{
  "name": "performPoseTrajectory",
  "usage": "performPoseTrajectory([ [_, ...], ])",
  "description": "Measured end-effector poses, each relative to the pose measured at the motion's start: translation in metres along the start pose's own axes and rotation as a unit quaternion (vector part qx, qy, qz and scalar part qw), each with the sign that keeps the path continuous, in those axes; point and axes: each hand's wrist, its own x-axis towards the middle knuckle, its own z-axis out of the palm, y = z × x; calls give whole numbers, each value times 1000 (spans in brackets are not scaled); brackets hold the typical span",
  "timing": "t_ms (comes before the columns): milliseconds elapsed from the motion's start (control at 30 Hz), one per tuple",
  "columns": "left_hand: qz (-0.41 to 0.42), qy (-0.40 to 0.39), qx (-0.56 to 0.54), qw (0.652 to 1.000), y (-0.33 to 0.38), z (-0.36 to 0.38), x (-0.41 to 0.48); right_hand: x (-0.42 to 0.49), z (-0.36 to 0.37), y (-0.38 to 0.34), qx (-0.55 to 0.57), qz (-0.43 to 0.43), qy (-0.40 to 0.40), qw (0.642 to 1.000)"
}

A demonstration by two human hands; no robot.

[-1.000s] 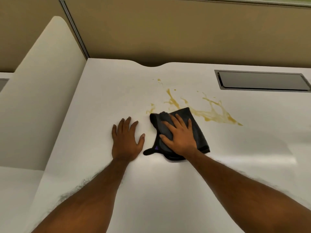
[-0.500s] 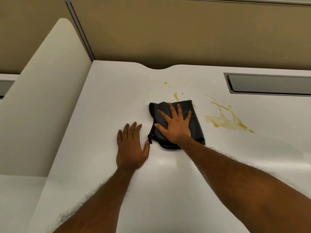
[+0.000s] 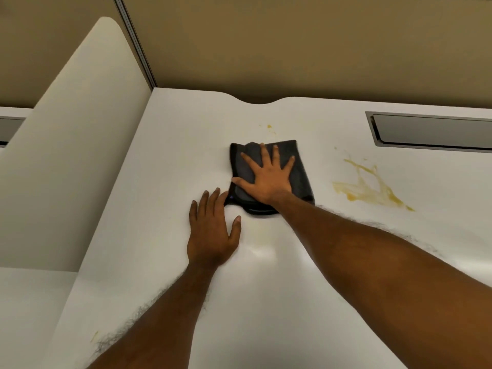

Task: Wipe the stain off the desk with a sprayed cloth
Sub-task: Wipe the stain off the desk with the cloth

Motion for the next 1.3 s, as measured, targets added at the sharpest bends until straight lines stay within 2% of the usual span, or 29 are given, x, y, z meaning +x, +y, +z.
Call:
performPoseTrajectory([
  [133, -13, 20, -28, 999, -2, 0, -3, -27, 6, -16, 30, -127, 31, 991],
  [200, -13, 13, -25, 1000, -4, 3, -7, -53, 16, 0, 92, -136, 75, 984],
  [267, -13, 9, -12, 1000, -4, 6, -8, -64, 19, 21, 117, -91, 101, 984],
  [333, -11, 9, 6, 1000, -3, 5, -3, -58, 15, 33, 93, -2, 106, 990],
  [400, -9, 6, 16, 1000, -2, 5, 0, -42, 11, 31, 57, 65, 80, 993],
  [433, -9, 2, 20, 1000, -3, 6, -1, -36, 12, 28, 38, 72, 62, 995],
  [533, -7, -3, 21, 1000, -6, 6, -4, -37, 13, 29, 6, 12, 32, 999],
  [600, -8, 2, 17, 1000, -4, 5, -4, -56, 13, 43, 10, -62, 36, 997],
  [667, -7, 1, 19, 1000, -2, 4, -5, -82, 16, 64, 20, -98, 57, 993],
  [733, -5, -3, 30, 1000, -2, 4, -5, -104, 20, 85, 30, -54, 83, 995],
  [800, -2, -11, 54, 998, -2, 5, -5, -110, 18, 98, 41, 41, 90, 994],
  [867, 0, -23, 86, 996, -2, 6, -4, -100, 12, 95, 43, 118, 73, 989],
  [933, 0, -33, 106, 994, -3, 8, -4, -90, 8, 82, 33, 138, 43, 989],
  [1033, -5, -48, 116, 992, -4, 9, -3, -101, 9, 73, 10, 46, 14, 999],
  [1200, 15, -77, 137, 987, -2, 5, -5, -190, 28, 92, -9, -163, 48, 985],
  [1267, 24, -95, 144, 985, 0, 1, -5, -218, 32, 114, -18, -193, 57, 979],
  [1300, 23, -113, 150, 982, 1, 0, -3, -226, 30, 127, -20, -172, 59, 983],
])
